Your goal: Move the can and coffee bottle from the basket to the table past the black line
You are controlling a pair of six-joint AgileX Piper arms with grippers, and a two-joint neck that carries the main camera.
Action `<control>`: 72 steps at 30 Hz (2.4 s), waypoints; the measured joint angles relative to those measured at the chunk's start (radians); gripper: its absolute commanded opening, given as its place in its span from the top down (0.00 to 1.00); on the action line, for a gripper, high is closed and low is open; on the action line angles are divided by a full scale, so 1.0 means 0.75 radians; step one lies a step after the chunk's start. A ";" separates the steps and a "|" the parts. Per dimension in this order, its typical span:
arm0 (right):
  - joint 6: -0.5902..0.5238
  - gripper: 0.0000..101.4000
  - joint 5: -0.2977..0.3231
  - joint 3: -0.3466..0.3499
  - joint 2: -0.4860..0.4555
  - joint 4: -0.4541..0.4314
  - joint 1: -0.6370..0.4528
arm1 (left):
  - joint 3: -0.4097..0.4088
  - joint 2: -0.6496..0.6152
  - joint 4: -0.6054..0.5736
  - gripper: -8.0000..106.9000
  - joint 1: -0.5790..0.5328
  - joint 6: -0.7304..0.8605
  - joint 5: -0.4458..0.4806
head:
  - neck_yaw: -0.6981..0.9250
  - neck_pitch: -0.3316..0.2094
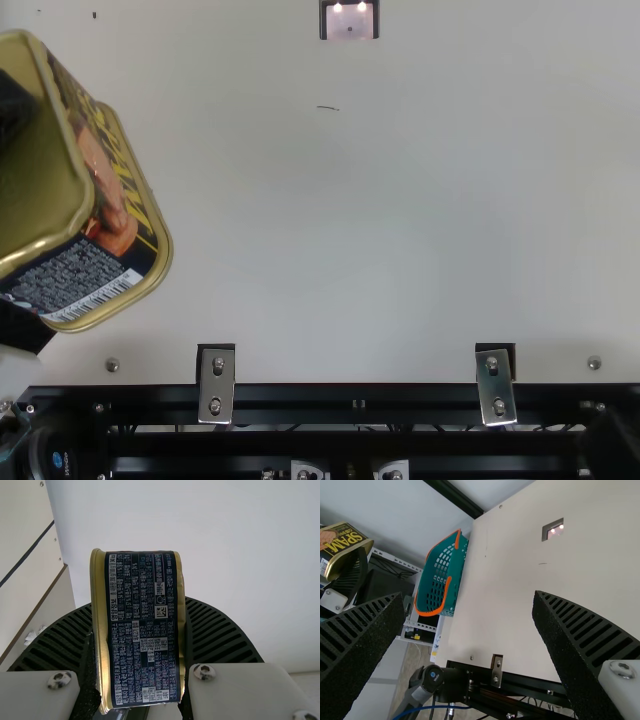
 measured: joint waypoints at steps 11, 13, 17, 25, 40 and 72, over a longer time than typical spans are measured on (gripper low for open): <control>0.000 0.00 0.000 0.000 0.000 0.000 0.000 | 0.006 0.003 -0.010 0.84 0.008 0.008 0.003 | 0.000 0.000; 0.000 0.00 0.000 0.000 0.000 0.000 0.000 | 0.012 0.008 -0.003 0.84 0.023 0.030 0.003 | 0.000 0.000; 0.000 0.00 0.000 0.000 0.000 0.000 0.000 | 0.007 0.024 0.071 0.84 0.075 0.128 -0.022 | 0.000 0.000; 0.000 0.00 0.000 0.000 0.000 0.000 0.000 | 0.004 0.109 0.286 0.84 0.092 0.471 -0.183 | 0.000 0.000; 0.000 0.00 0.000 0.000 0.000 0.000 0.000 | 0.041 0.244 0.691 0.84 -0.312 1.118 -0.782 | -0.273 0.007; 0.000 0.00 0.000 0.000 0.000 0.000 0.000 | 0.041 0.244 0.687 0.84 -0.322 1.133 -0.829 | -0.805 0.198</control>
